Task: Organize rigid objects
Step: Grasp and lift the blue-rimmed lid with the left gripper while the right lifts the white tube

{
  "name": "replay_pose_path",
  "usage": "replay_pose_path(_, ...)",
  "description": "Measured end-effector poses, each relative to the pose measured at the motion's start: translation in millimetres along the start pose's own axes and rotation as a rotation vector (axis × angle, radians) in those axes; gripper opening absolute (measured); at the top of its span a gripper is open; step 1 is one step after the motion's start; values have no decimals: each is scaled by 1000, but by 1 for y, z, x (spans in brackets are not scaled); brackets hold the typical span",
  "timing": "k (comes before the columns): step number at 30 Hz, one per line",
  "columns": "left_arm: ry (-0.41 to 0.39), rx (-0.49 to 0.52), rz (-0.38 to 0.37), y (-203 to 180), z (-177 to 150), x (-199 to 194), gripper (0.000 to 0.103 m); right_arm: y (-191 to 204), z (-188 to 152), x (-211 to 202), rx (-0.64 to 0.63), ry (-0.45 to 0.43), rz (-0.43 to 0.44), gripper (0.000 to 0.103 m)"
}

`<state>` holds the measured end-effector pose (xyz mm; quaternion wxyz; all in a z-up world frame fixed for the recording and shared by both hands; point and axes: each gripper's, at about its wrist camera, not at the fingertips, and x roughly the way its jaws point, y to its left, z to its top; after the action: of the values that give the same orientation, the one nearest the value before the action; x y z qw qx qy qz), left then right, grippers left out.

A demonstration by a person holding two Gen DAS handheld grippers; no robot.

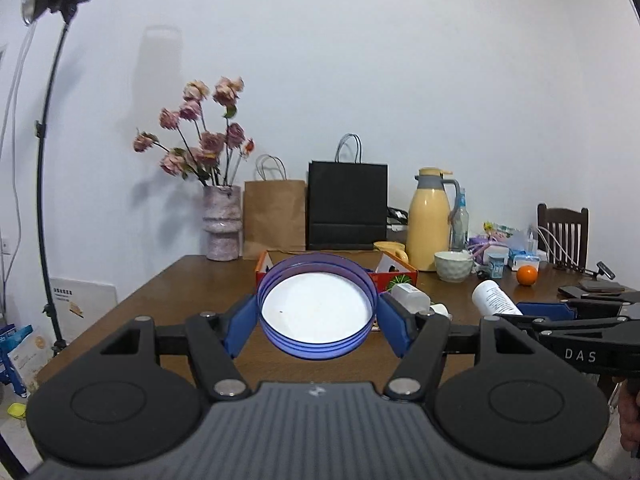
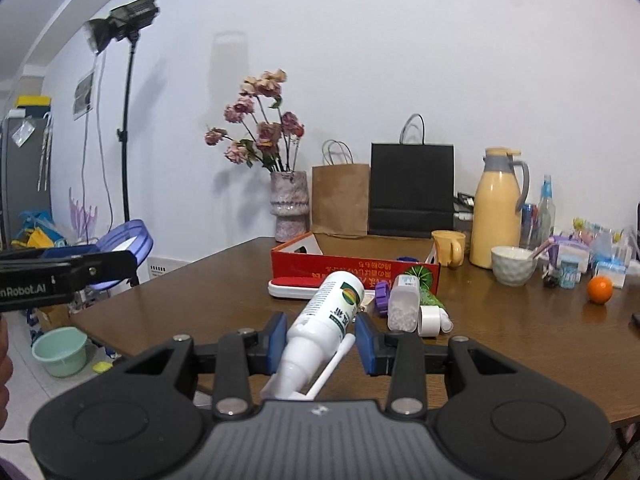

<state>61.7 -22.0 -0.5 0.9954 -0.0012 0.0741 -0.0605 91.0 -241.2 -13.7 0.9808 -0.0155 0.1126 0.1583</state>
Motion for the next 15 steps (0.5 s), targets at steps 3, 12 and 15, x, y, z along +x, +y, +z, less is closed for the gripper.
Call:
replay_pose_path(3,-11,7,3,-1,3,-14,66,6,1,-16,-8,-12,18,36)
replay_pose_path(12,-27,11,-1,-5,2,-36,66,25,0,-46,-39,-24,67,36)
replay_pose_path(15,-28,9,-1,-5,2,-36,66,26,1,-46,-35,-33,64,36)
